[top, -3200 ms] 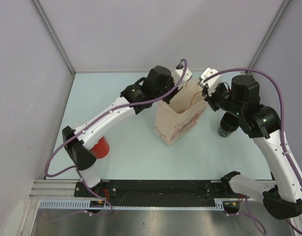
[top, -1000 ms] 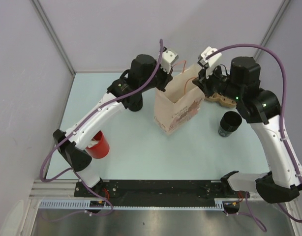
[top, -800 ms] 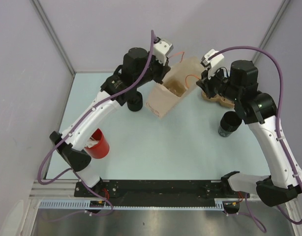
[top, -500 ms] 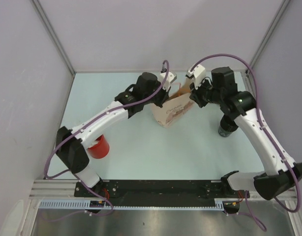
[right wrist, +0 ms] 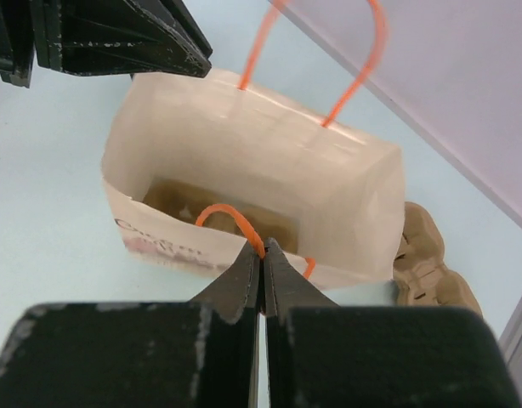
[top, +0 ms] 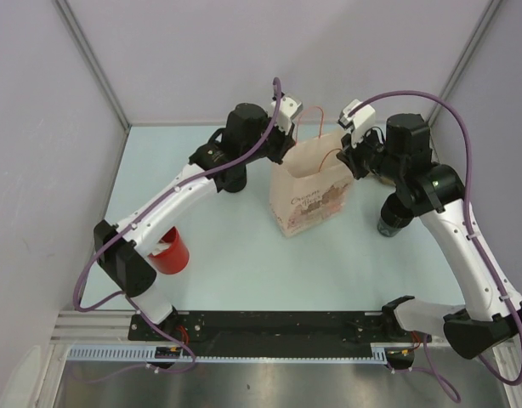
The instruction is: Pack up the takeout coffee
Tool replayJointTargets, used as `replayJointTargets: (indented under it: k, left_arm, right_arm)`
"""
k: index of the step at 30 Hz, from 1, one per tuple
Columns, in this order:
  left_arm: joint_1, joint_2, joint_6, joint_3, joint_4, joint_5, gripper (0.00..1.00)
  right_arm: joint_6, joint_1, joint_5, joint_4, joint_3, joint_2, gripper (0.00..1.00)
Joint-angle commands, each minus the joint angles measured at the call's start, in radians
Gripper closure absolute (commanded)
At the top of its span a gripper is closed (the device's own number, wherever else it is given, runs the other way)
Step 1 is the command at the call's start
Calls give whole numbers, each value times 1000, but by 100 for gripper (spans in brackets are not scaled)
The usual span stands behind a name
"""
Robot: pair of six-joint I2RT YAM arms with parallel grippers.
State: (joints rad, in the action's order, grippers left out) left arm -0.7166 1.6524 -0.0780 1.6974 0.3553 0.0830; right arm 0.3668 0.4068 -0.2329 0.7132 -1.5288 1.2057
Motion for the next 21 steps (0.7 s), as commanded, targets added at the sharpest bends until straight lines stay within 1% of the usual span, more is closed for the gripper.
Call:
replayJointTargets:
  k: [1,4,13,16,17,19,20,21]
  left_arm:
    - [5,-16,7,67,-1,0,85]
    - [8,-3,4,87,14,-3,85]
    - [8,6,11,91,11,1,84]
    - [8,15,6,100,14,-14,78]
    - [9,15,-2,100,11,-25,74]
    - [11,18,-8,102,2,-44,69]
    - [12,23,-11,104,-1,-46,59]
    - [11,29,-11,110,2,-48,55]
  right_arm:
    - [-23,-14,1,-60,-36,-29,98]
    - [-26,-16,-9,-57,-54,-44,96]
    - [-19,-20,-16,-50,-48,-51,96]
    - [-22,-22,-19,-58,-39,-60,96]
    - [-22,-23,-20,-61,-36,-64,96]
    - [-22,-23,-22,-58,-33,-67,96]
    - [-22,-23,-22,-58,-30,-69,96]
    - [-20,-25,-20,-55,-27,-72,96]
